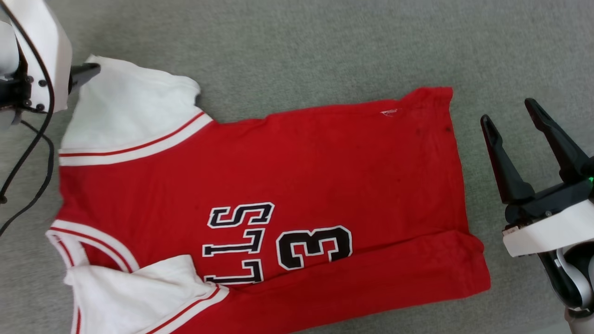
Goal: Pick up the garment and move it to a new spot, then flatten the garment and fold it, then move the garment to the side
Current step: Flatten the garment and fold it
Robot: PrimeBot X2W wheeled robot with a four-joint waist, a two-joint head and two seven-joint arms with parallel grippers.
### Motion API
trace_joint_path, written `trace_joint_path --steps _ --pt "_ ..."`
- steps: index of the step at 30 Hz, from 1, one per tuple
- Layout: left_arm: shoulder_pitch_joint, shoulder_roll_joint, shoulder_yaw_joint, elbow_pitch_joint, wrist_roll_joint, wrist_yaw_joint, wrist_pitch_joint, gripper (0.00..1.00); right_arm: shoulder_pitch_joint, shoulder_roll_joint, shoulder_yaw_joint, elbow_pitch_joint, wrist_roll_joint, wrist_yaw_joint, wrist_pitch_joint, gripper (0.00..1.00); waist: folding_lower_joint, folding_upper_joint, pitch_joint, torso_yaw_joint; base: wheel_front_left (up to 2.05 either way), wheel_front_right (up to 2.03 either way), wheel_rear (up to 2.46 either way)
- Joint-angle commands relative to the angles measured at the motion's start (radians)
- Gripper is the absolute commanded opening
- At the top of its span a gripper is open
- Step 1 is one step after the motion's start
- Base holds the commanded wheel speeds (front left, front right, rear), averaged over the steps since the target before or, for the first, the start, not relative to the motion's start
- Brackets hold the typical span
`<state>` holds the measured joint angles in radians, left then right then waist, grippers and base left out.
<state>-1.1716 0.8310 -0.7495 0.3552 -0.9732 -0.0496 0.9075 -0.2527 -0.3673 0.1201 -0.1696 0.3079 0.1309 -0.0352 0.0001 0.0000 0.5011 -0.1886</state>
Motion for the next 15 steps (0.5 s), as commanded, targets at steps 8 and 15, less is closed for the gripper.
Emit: trace_joint_path --steps 8,15 --pt "0.003 -0.015 -0.095 0.103 0.047 -0.023 0.102 1.00 -0.042 -0.001 0.020 0.039 0.016 -0.001 -0.010 1.00 -0.0001 0.0000 0.068 -0.048 0.00 0.00 0.00" --pt "-0.005 -0.026 -0.114 0.119 0.061 -0.050 0.072 0.00 -0.094 -0.046 0.018 0.055 0.022 -0.001 0.001 1.00 -0.0001 0.0000 0.036 -0.027 0.00 0.00 0.00"
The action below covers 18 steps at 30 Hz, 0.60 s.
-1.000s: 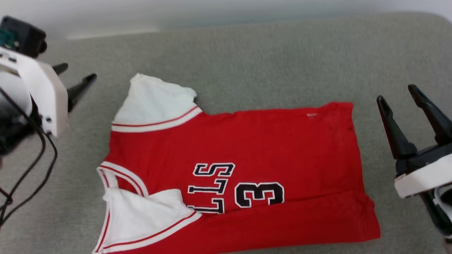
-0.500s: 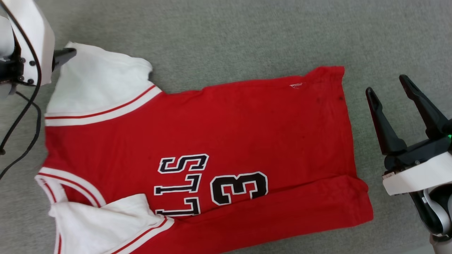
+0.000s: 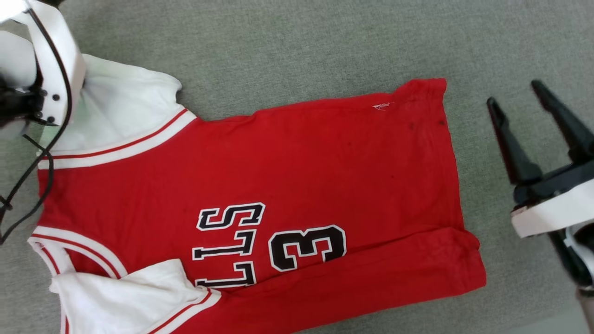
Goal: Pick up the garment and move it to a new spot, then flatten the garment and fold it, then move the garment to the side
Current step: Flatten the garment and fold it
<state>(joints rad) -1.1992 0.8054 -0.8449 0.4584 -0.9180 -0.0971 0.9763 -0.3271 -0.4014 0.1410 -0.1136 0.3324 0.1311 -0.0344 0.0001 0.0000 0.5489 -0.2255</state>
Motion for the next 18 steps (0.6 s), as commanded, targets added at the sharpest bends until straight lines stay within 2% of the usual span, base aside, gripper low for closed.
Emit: trace_joint_path --steps 1,3,7,14,18 --pt "0.015 -0.005 -0.019 0.012 0.010 -0.007 -0.009 0.00 -0.034 -0.026 -0.002 -0.004 -0.005 -0.001 0.008 1.00 -0.0001 0.0000 -0.021 0.016 0.00 0.00 0.00" --pt "0.008 -0.009 -0.019 0.007 0.010 -0.011 -0.019 0.00 -0.048 -0.043 0.005 -0.007 -0.005 -0.001 0.023 1.00 -0.0001 0.0000 -0.030 0.022 0.00 0.00 0.00" --pt "-0.003 -0.037 -0.035 -0.022 0.014 -0.026 -0.070 0.00 -0.125 -0.147 0.054 -0.024 0.009 -0.001 0.146 1.00 -0.0001 0.0000 -0.071 0.057 0.00 0.00 0.00" --pt "0.012 -0.074 -0.072 -0.078 -0.004 -0.031 -0.142 0.00 -0.335 -0.364 0.288 -0.021 0.158 -0.001 0.536 1.00 -0.0001 0.0000 -0.118 0.124 0.00 0.00 0.00" --pt "0.005 -0.081 -0.097 -0.112 -0.006 -0.032 -0.176 0.00 -0.454 -0.441 0.441 0.004 0.275 -0.001 0.759 1.00 -0.0001 0.0000 -0.121 0.161 0.00 0.00 0.00"
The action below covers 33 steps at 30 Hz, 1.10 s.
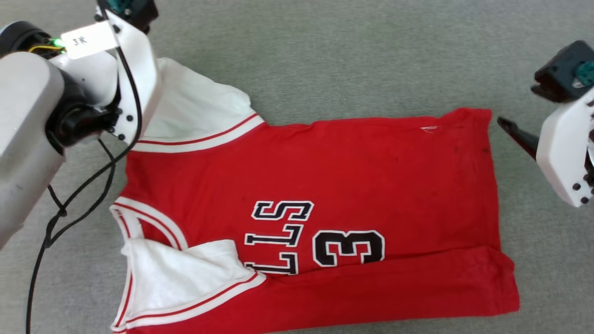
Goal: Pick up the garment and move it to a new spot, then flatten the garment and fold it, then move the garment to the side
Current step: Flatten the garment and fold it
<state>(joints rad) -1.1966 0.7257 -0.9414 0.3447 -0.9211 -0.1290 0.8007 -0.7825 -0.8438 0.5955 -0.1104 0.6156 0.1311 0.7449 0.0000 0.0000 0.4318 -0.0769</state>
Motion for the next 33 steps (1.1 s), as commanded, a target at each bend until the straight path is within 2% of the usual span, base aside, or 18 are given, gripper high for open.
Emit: trace_joint_path --steps 1,5,8,13,20,21,22,28,33 --pt "-0.002 -0.003 -0.007 -0.008 -0.004 0.000 -0.010 0.00 -0.029 -0.013 0.021 0.010 0.020 -0.001 0.033 1.00 0.0000 0.0000 -0.002 0.022 0.00 0.00 0.00" --pt "-0.022 -0.007 -0.026 -0.039 -0.015 0.000 -0.042 0.00 -0.117 -0.024 0.107 0.078 0.096 -0.001 0.161 1.00 0.0000 0.0000 0.015 0.057 0.00 0.00 0.00" --pt "-0.040 -0.011 -0.045 -0.053 -0.015 0.000 -0.061 0.00 -0.167 -0.010 0.149 0.149 0.116 -0.001 0.194 1.00 0.0000 0.0000 0.037 0.079 0.00 0.00 0.00" --pt "-0.074 -0.024 -0.071 -0.069 -0.022 0.000 -0.098 0.00 -0.192 0.025 0.195 0.265 0.146 -0.001 0.185 1.00 0.0000 0.0000 0.076 0.113 0.00 0.00 0.00" --pt "-0.108 -0.023 -0.111 -0.070 -0.032 -0.001 -0.141 0.00 -0.147 0.066 0.292 0.371 0.199 0.000 0.144 1.00 0.0000 0.0000 0.104 0.128 0.00 0.00 0.00" --pt "-0.108 -0.022 -0.117 -0.067 -0.035 -0.001 -0.148 0.00 -0.147 0.067 0.301 0.375 0.201 0.000 0.134 0.93 0.0000 0.0000 0.103 0.128 0.00 0.00 0.00" --pt "-0.102 -0.017 -0.133 -0.052 -0.046 -0.001 -0.176 0.00 -0.165 0.061 0.310 0.385 0.207 0.000 0.081 0.00 0.0000 0.0000 0.083 0.126 0.00 0.00 0.00" --pt "-0.071 -0.010 -0.161 -0.040 -0.072 -0.001 -0.244 0.00 -0.188 0.039 0.306 0.388 0.233 -0.001 -0.059 0.00 0.0000 0.0000 -0.008 0.126 0.00 0.00 0.00" --pt "-0.019 0.016 -0.183 -0.060 -0.100 -0.001 -0.297 0.00 -0.129 0.007 0.305 0.374 0.278 -0.001 -0.162 0.00 0.0000 0.0000 -0.097 0.133 0.00 0.00 0.00"
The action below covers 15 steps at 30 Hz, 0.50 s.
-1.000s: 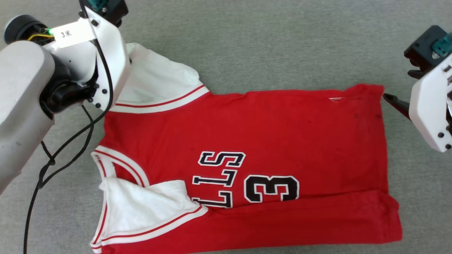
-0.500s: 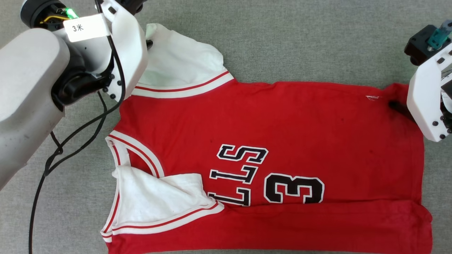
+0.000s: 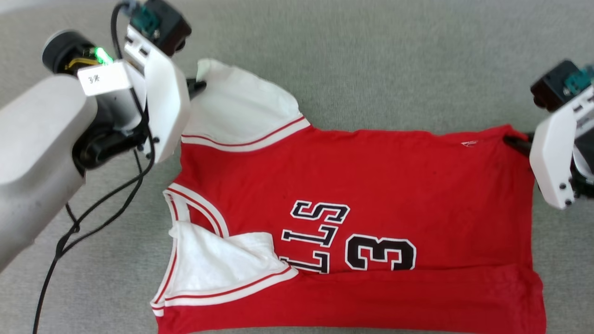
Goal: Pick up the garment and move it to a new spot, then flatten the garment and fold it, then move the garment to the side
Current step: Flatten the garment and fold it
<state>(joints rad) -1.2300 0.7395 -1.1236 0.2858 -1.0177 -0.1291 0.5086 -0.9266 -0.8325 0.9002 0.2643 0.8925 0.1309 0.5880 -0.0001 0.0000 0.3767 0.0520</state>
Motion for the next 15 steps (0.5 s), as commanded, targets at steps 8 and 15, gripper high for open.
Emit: trace_joint_path --steps 8,15 --pt "0.162 0.080 -0.025 -0.098 -0.037 0.016 -0.080 0.00 0.166 -0.070 -0.012 -0.057 0.043 0.000 -0.119 0.00 0.0001 0.0000 -0.151 0.009 0.00 0.00 0.00" --pt "0.336 0.166 -0.061 -0.210 -0.071 0.077 -0.131 0.00 0.334 -0.097 -0.045 -0.112 0.045 0.000 -0.181 0.00 0.0001 0.0000 -0.217 0.010 0.00 0.00 0.00"
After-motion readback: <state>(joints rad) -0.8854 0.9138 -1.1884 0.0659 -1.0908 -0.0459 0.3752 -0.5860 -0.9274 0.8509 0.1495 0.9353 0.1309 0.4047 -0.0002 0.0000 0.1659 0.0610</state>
